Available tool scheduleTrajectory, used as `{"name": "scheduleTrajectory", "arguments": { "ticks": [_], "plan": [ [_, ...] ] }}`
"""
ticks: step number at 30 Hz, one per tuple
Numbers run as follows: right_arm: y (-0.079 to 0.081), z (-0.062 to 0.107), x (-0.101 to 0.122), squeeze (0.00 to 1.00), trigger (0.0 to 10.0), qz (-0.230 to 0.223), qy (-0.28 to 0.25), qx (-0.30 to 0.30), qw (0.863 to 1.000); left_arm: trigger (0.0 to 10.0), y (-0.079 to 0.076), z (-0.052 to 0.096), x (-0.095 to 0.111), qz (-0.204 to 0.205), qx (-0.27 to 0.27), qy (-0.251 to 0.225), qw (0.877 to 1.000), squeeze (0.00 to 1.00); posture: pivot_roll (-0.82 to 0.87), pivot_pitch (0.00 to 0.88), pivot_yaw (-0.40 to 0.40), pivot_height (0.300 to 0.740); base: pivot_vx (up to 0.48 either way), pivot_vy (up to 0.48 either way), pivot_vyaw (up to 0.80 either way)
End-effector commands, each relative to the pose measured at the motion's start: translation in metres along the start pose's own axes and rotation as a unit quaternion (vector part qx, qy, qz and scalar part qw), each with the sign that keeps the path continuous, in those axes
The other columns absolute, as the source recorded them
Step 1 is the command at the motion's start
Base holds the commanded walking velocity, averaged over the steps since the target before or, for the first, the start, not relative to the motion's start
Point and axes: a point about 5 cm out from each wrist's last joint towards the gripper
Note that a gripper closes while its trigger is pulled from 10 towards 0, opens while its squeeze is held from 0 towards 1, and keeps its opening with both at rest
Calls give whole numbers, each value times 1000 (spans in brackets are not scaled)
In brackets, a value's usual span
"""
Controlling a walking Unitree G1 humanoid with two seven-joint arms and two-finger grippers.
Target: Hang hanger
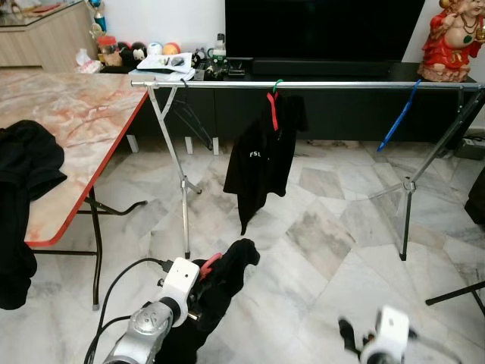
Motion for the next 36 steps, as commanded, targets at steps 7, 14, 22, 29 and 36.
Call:
{"name": "scheduleTrajectory", "arguments": {
  "ticks": [7, 14, 22, 29, 36],
  "plan": [
    [3, 6, -28, 0, 10000, -11, 23, -22, 999, 10000, -1, 7, 10, 43, -3, -70, 997, 0, -45, 0, 51, 740, 0, 0, 0],
    [-9, 8, -35, 0, 10000, -6, 39, -54, 998, 10000, -4, 8, 6, 37, 2, -67, 997, 0, -43, 0, 55, 740, 84, 0, 0],
    [-13, 10, -39, 0, 10000, -6, 45, -56, 997, 10000, -5, 8, 6, 39, -1, -70, 997, 0, -43, 0, 55, 740, 406, 0, 0],
    [-13, 10, -41, 0, 10000, -2, 52, -57, 997, 10000, -5, 7, 7, 31, 0, -69, 997, 0, -48, 1, 57, 740, 480, 0, -674],
    [-11, 10, -43, 0, 10000, 4, 52, -49, 997, 10000, -5, 7, 8, 31, -2, -70, 997, 0, -38, 23, 56, 740, 480, 0, -308]
  ]
}}
Point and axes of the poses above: a point about 5 cm out from each wrist's last joint towards the gripper, its own z axis pointing back from the gripper into the wrist, its own x axis along the axis of the wrist's last joint, y = z × x, and after that the axes turned 9 degrees about z, right-handed
